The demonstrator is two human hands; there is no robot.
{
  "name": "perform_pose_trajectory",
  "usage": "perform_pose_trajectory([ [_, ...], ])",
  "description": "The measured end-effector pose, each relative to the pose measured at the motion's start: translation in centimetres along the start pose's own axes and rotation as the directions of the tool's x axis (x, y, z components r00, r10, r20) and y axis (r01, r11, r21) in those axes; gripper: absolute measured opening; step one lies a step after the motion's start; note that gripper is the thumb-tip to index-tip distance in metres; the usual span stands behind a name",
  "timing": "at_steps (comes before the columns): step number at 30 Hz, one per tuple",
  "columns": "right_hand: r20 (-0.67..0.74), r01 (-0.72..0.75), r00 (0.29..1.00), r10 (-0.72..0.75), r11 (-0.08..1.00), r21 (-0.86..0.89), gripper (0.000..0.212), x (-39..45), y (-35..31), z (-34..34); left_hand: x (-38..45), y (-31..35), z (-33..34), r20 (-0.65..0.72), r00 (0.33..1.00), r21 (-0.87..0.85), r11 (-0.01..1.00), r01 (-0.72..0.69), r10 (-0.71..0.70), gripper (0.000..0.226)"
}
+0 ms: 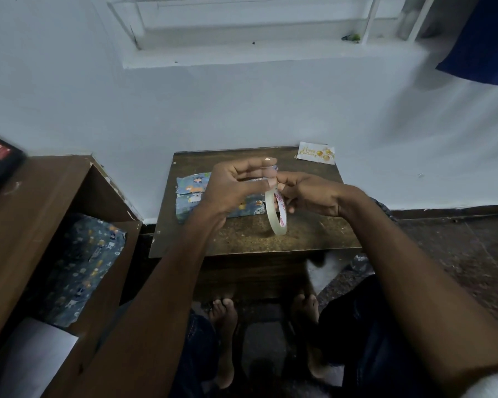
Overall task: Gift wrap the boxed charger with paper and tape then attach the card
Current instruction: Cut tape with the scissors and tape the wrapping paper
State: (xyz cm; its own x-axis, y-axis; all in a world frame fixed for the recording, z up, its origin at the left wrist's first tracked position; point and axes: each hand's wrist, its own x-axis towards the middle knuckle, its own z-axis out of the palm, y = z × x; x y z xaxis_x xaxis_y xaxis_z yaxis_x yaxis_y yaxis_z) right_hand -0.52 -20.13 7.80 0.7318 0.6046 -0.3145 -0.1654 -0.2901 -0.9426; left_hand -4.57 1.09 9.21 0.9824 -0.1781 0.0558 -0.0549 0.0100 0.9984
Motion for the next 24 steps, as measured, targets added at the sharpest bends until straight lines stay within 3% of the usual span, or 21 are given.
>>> perform_pose_trajectory([
  [3,0.009,-0.004,1.000,0.004,0.999,0.045,0.062,-0.1,0.1,-0.2,0.0,0.0,0.4,-0.012,1.000,0.031,0.999,-0.020,0.020,0.045],
  [10,0.003,-0.042,0.999,0.042,0.999,0.010,0.060,0.4,1.0,-0.5,0.0,0.2,1.7,-0.026,0.997,0.062,0.996,-0.064,0.066,0.034],
  [14,-0.025,-0.070,0.997,0.069,0.995,-0.064,0.034,-0.7,0.4,-0.9,-0.1,0.0,2.3,-0.055,0.998,0.101,0.994,-0.032,0.038,0.032],
  [16,-0.171,-0.075,0.983,0.060,0.994,-0.081,0.023,-1.6,-0.2,-1.2,0.0,-0.5,2.4,-0.074,0.997,0.122,0.993,-0.007,0.016,0.033],
  [18,-0.435,-0.092,0.900,0.032,0.989,-0.119,0.019,-2.1,-0.2,-1.9,0.2,-0.9,2.5,-0.094,0.996,0.152,0.988,0.019,-0.004,0.032],
  [20,-0.685,-0.209,0.728,-0.027,0.943,-0.260,0.021,-1.8,0.6,-2.9,0.4,-1.2,2.6,-0.108,0.994,0.186,0.982,0.023,-0.003,0.027],
  [22,-0.766,-0.381,0.641,-0.053,0.844,-0.377,0.023,-1.1,1.5,-3.5,0.4,-1.2,2.7,-0.114,0.993,0.218,0.976,0.017,0.009,0.023],
  [24,-0.769,-0.461,0.639,-0.023,0.789,-0.407,0.016,-0.4,2.3,-3.5,0.5,-1.1,2.8,-0.115,0.993,0.234,0.972,0.019,0.008,0.022],
])
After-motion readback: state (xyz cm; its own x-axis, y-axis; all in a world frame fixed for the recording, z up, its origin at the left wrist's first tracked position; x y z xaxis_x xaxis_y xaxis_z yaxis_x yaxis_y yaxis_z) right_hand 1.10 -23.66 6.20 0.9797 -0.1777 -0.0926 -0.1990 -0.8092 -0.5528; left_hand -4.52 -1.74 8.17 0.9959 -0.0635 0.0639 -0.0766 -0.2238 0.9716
